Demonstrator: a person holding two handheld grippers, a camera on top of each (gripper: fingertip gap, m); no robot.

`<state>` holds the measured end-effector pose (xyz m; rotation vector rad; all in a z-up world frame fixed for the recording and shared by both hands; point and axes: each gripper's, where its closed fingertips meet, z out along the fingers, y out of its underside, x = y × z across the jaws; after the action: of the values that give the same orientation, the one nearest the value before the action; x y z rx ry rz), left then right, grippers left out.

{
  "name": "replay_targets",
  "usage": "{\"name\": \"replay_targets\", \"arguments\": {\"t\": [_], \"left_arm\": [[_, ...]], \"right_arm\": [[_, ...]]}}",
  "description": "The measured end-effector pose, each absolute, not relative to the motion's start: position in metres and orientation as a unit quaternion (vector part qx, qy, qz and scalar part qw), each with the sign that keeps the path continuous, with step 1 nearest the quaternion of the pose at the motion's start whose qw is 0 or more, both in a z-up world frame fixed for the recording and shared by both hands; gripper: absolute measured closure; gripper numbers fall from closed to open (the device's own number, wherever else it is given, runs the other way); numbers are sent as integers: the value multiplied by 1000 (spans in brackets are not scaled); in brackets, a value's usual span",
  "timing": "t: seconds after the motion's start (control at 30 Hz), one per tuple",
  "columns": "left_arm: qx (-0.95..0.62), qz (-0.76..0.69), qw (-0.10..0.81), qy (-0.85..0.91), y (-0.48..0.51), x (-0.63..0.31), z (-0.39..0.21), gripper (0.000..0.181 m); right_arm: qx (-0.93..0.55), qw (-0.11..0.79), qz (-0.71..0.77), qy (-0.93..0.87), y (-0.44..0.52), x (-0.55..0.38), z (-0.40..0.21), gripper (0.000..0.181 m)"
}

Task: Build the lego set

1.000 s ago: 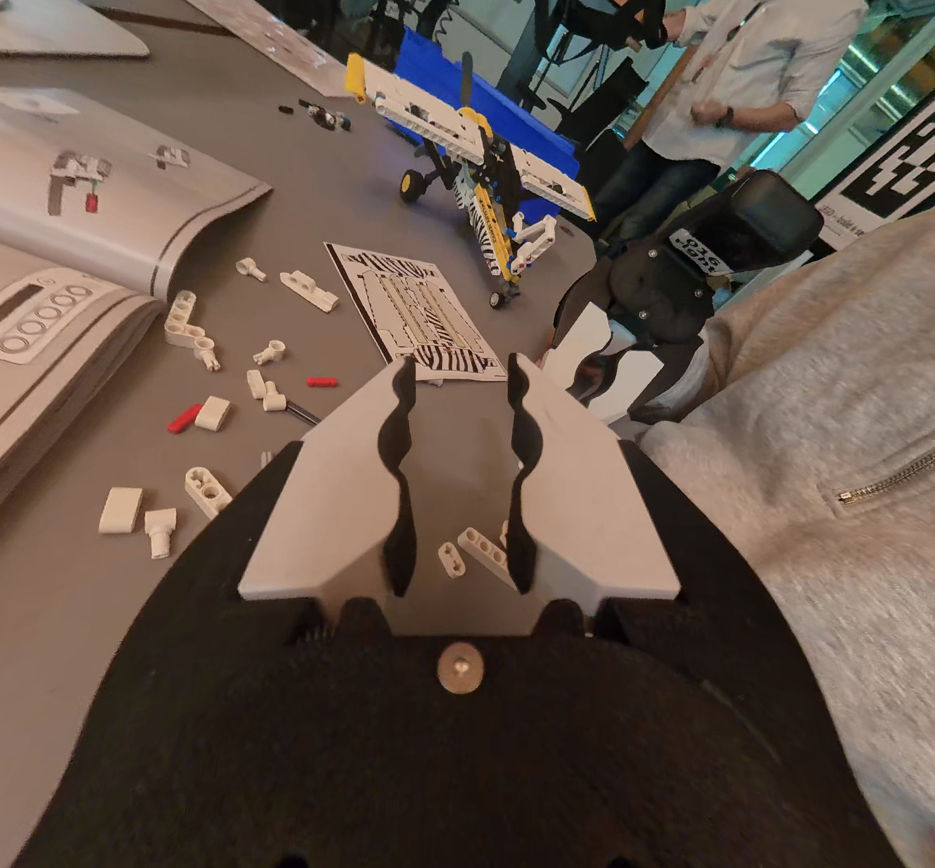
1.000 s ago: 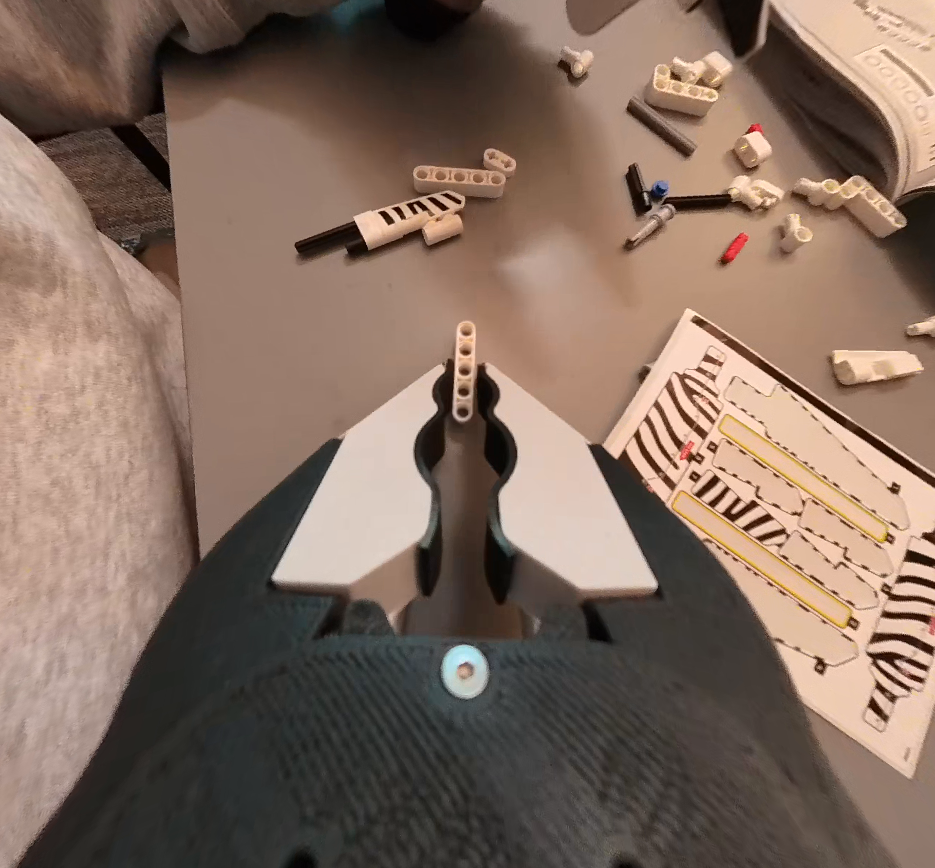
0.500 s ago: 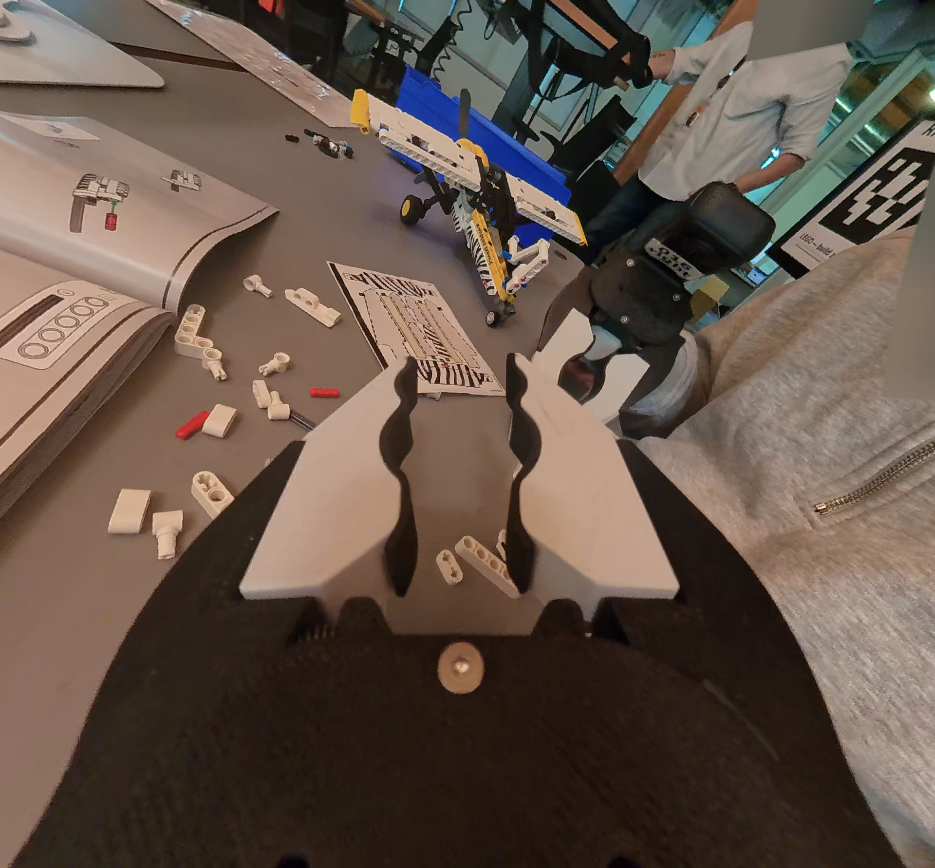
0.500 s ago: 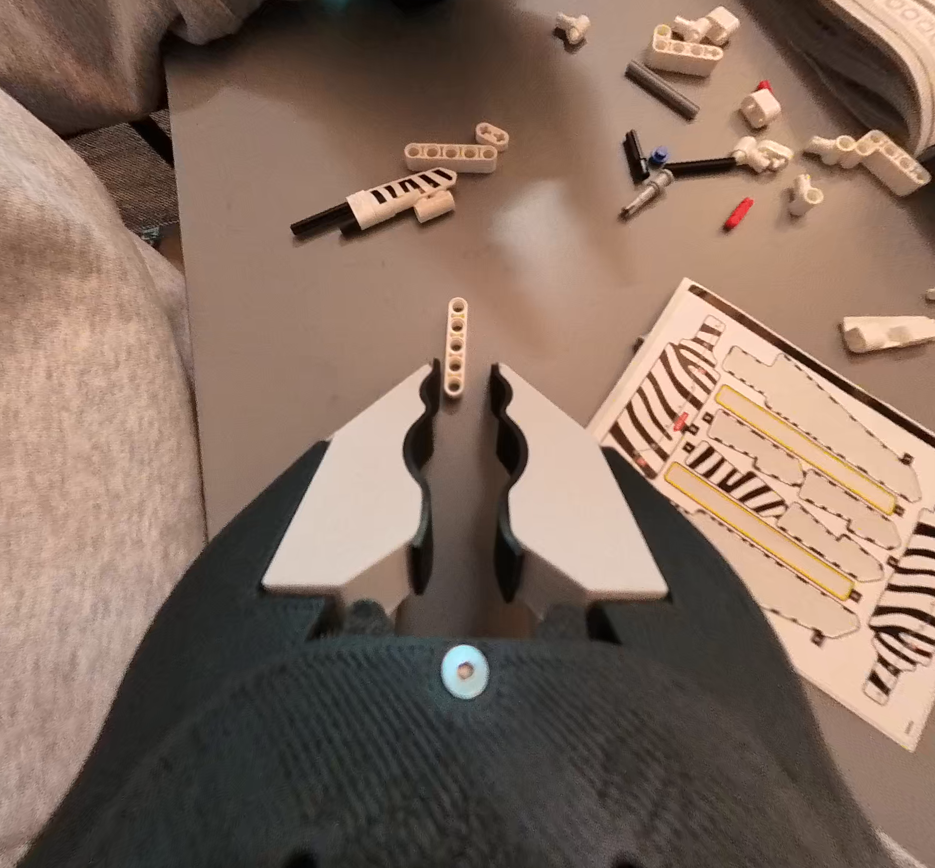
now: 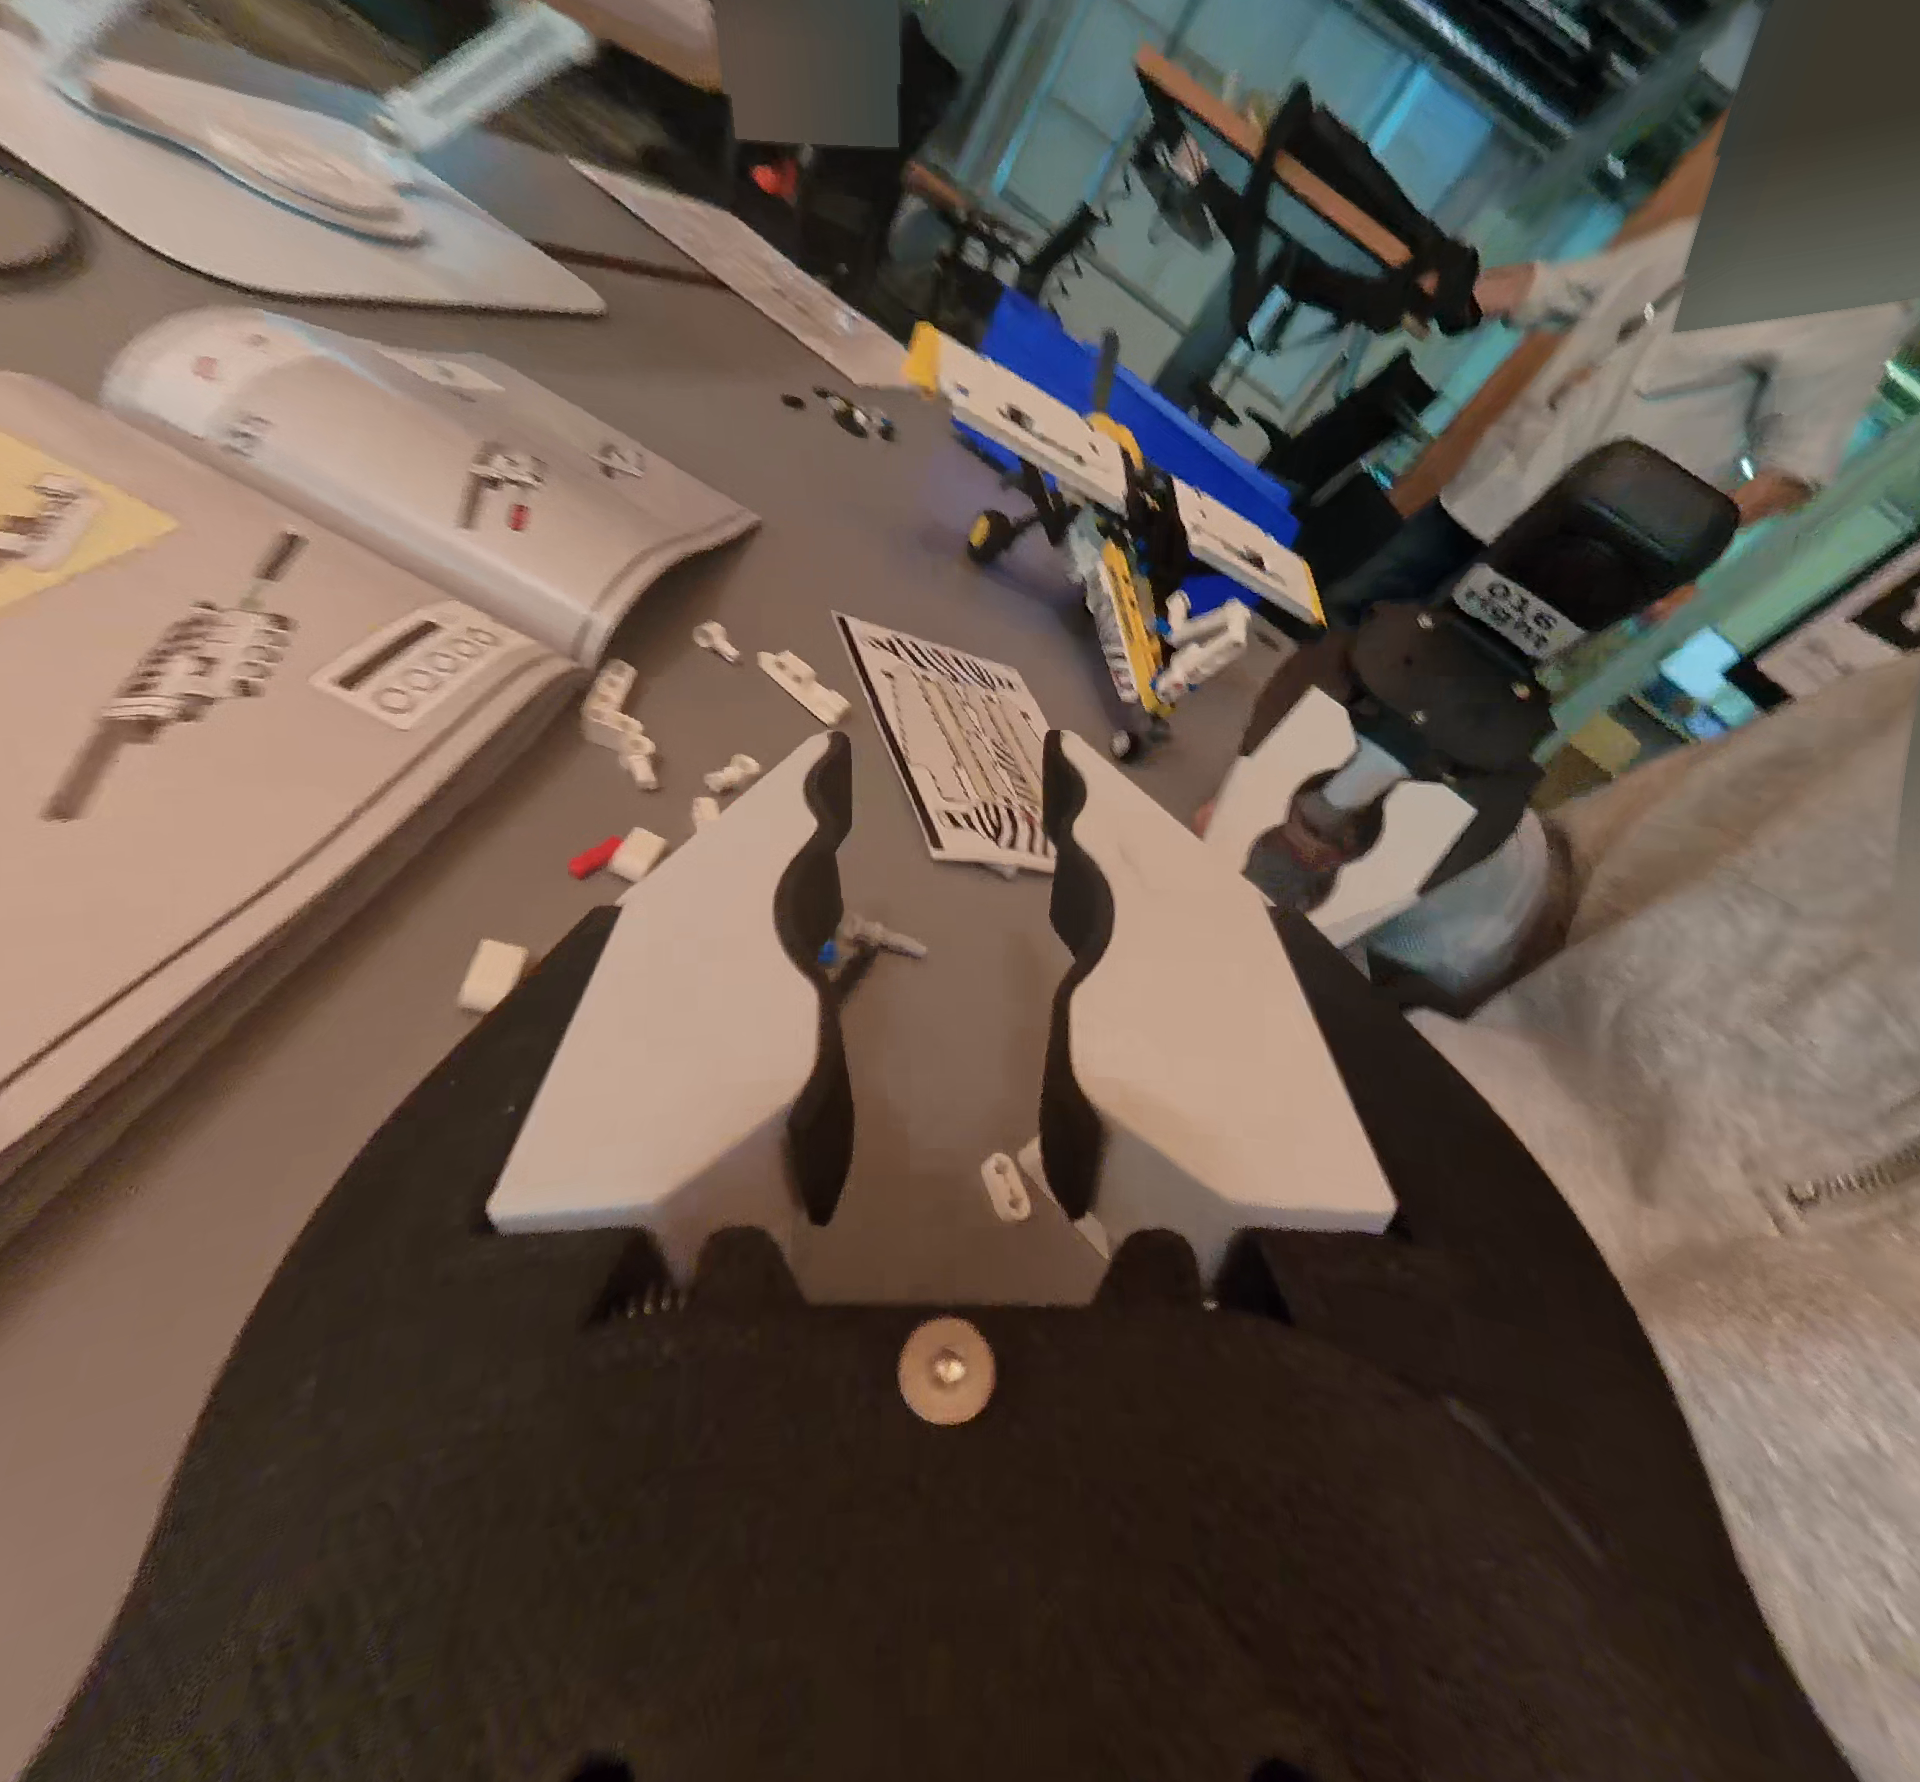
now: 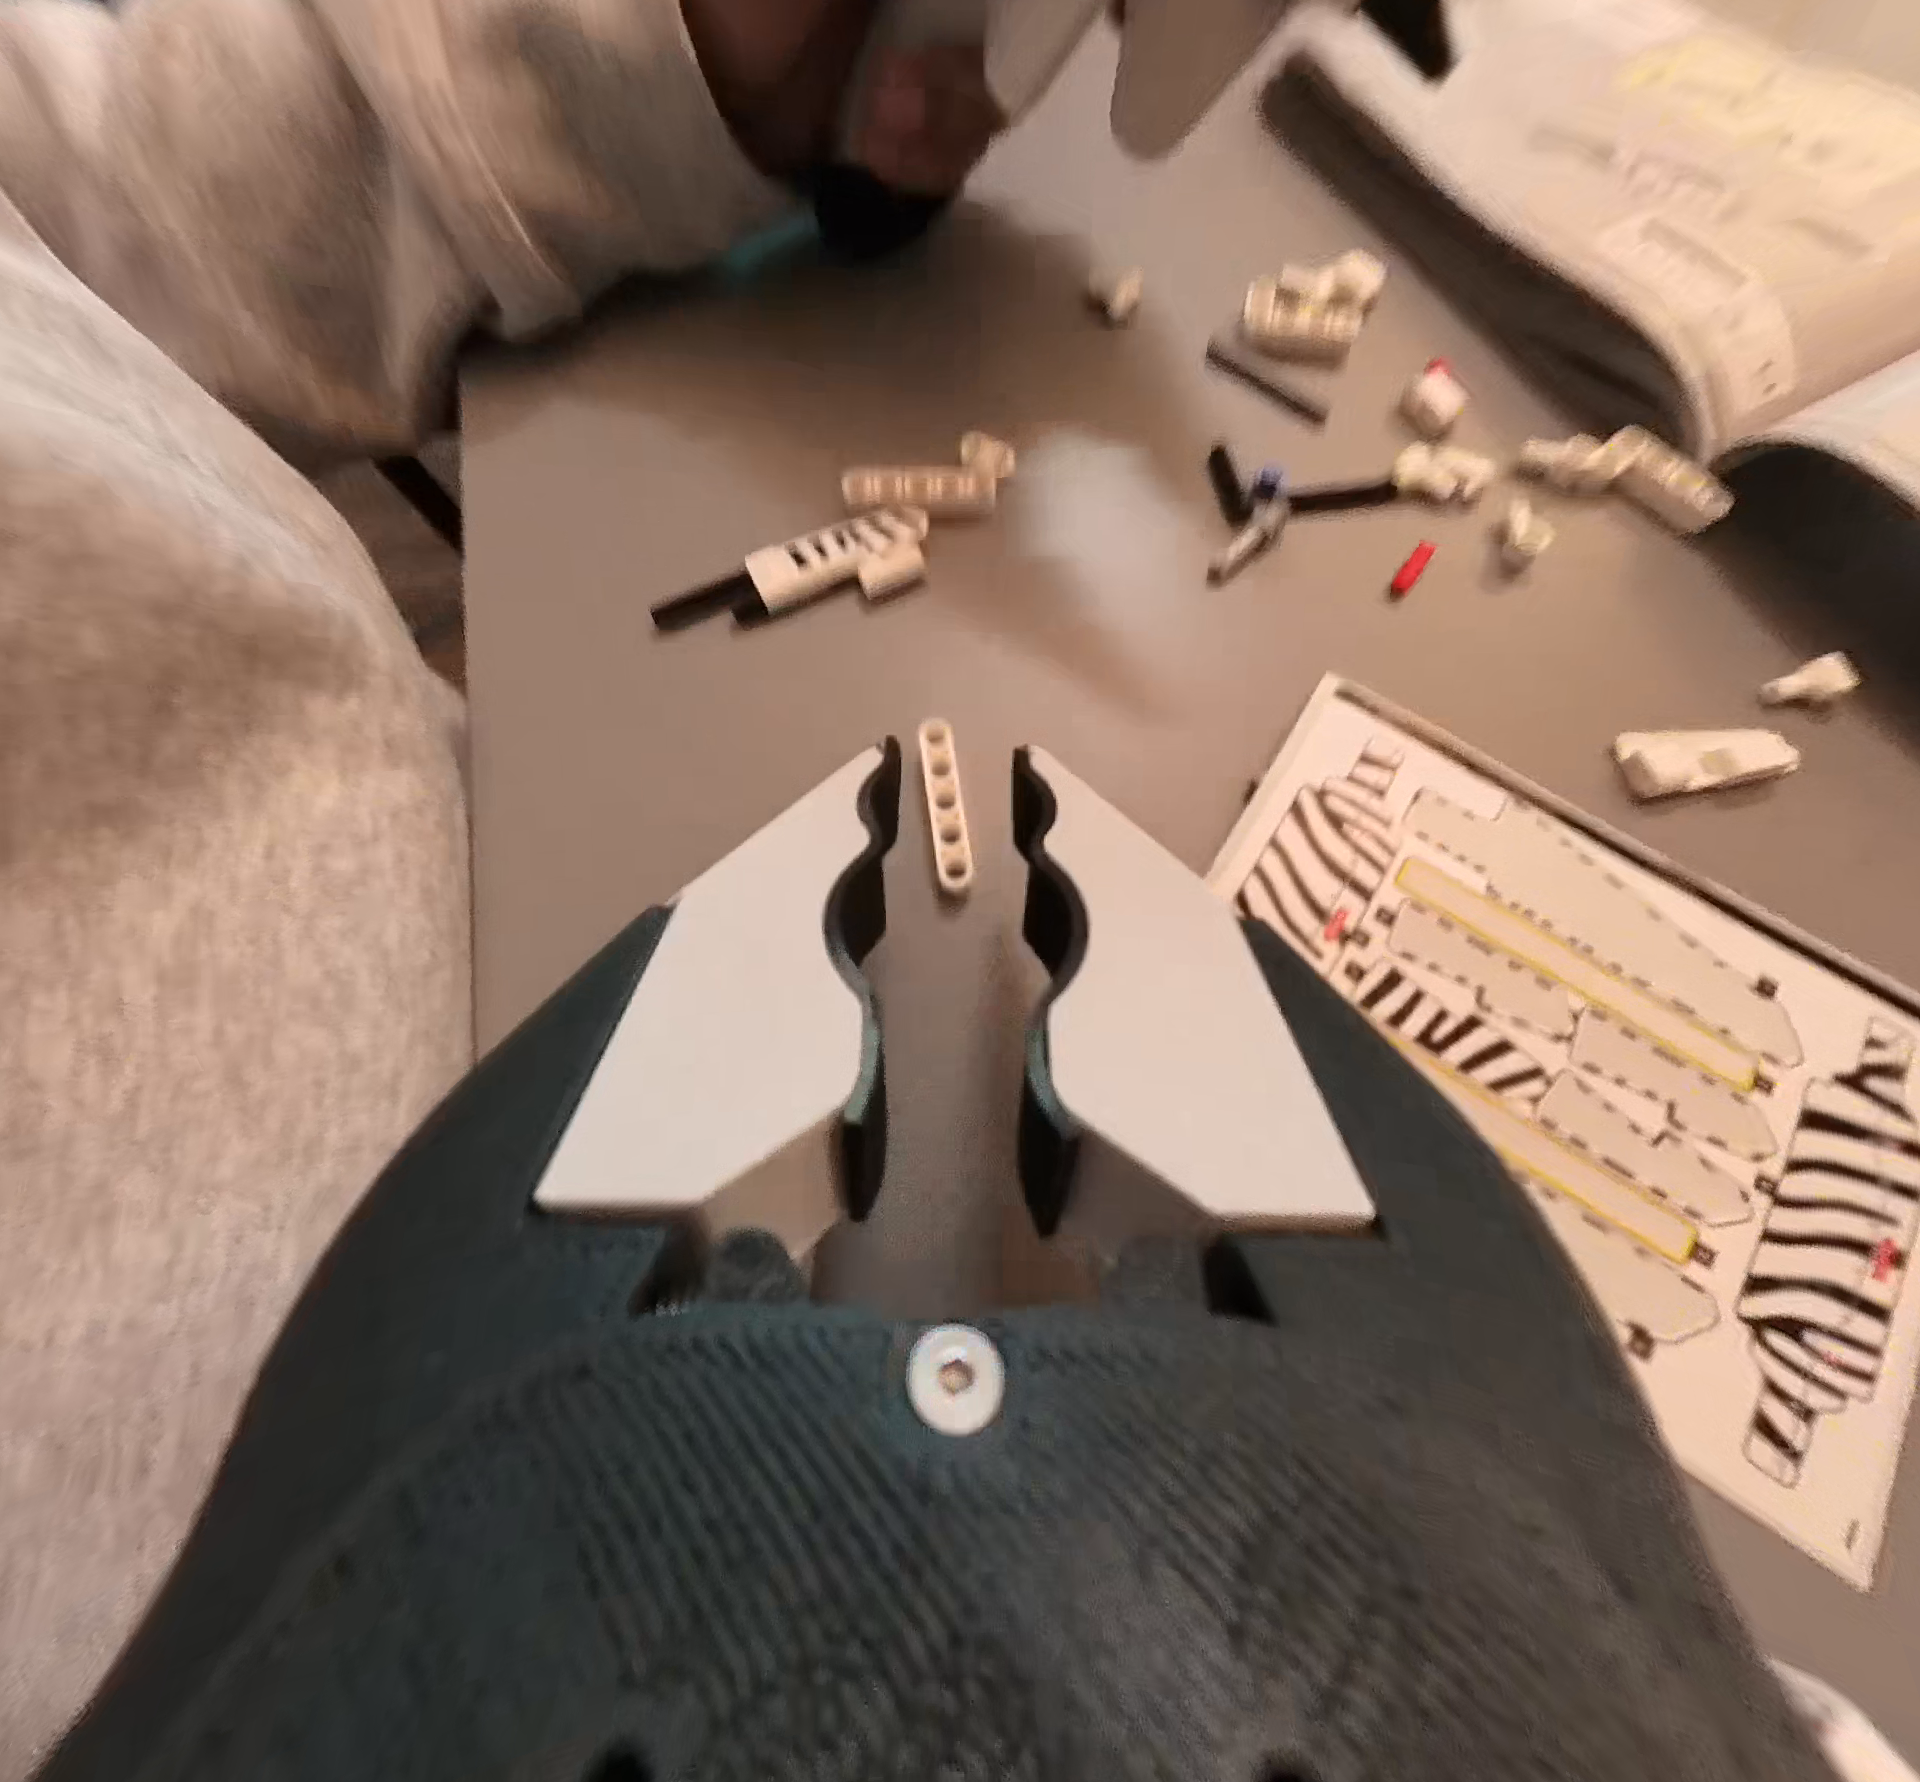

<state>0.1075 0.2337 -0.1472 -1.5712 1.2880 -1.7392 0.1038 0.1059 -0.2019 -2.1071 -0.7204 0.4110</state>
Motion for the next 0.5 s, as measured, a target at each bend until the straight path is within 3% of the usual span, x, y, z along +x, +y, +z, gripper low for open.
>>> {"name": "replay_targets", "arguments": {"t": [0.2,0.5], "left_arm": [[-571,-667,260,402,256,99,-131,143],[-584,-632,276,429,255,103,-139,149]], "right_arm": [[-758,549,223,-273,111,80,-159,162],[-745,565,223,-275,112,73,-157,163]]}}
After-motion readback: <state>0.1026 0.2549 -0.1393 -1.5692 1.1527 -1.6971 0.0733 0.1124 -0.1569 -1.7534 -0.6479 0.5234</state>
